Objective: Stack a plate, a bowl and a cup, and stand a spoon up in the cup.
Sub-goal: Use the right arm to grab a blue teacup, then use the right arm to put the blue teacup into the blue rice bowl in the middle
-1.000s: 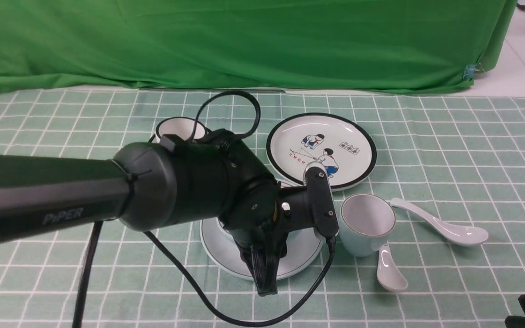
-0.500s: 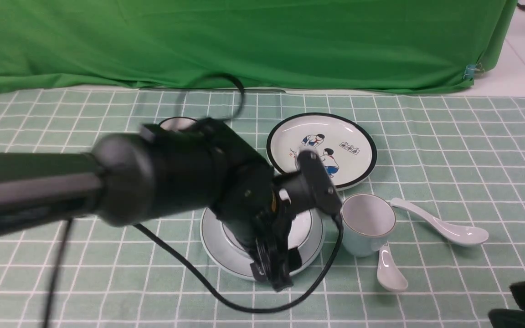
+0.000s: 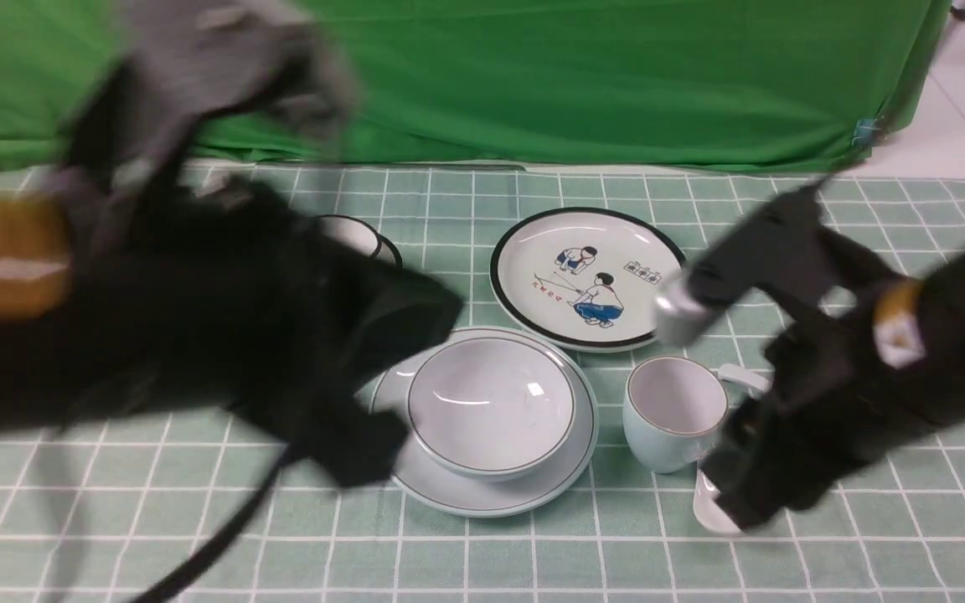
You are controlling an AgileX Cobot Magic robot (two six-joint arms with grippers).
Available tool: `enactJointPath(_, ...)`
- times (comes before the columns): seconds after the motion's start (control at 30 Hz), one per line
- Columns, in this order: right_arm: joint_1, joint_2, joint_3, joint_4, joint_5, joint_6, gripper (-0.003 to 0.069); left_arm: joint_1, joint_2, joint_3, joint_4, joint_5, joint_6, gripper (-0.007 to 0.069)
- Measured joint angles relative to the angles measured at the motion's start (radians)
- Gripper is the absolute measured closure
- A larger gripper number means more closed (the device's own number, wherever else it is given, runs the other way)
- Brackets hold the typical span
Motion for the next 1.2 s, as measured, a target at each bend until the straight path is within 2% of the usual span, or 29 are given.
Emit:
enactJointPath(0.03, -0.001, 0.063, -0.054, 0.0, 0.01, -0.012, 0.0297, 0.0, -0.097, 0.106, -0.024, -0.053, 0.0, 0.0614)
enactJointPath(0.17, -0.02, 0.205, -0.146, 0.002, 0.041, -0.035, 0.019, 0.0, -0.281, 0.315, -0.035, -0.2, 0.0, 0.0618)
enactJointPath(0.2, -0.022, 0.211, -0.153, 0.002, 0.041, -0.039, 0.0186, 0.0, -0.289, 0.325, -0.037, -0.207, 0.0, 0.0618)
enactJointPath(0.23, -0.04, 0.265, -0.179, 0.002, 0.042, -0.051, 0.0167, 0.0, -0.362, 0.421, -0.054, -0.27, 0.0, 0.0618)
enactJointPath(0.33, -0.073, 0.349, -0.201, 0.002, 0.025, -0.065, 0.0176, 0.0, -0.424, 0.511, -0.093, -0.325, -0.003, 0.0616)
enactJointPath(0.6, -0.107, 0.453, -0.207, 0.002, -0.01, -0.1, 0.0268, 0.0, -0.436, 0.559, -0.109, -0.354, -0.021, 0.0615)
enactJointPath(0.77, -0.109, 0.494, -0.207, 0.002, -0.015, -0.17, 0.0493, 0.0, -0.436, 0.559, -0.109, -0.373, -0.021, 0.0615)
enactJointPath(0.8, -0.109, 0.494, -0.207, 0.002, -0.015, -0.172, 0.0503, 0.0, -0.436, 0.559, -0.109, -0.373, -0.021, 0.0615)
enactJointPath(0.83, -0.109, 0.492, -0.21, 0.0, -0.013, -0.179, 0.057, 0.0, -0.436, 0.559, -0.109, -0.373, -0.021, 0.0615)
enactJointPath(1.0, -0.108, 0.482, -0.249, 0.006, 0.056, -0.178, 0.0579, 0.0, -0.436, 0.559, -0.109, -0.374, -0.022, 0.0615)
enactJointPath(1.2, -0.022, 0.452, -0.457, 0.087, 0.163, -0.177, 0.0579, 0.0, -0.436, 0.559, -0.081, -0.374, 0.02, 0.0613)
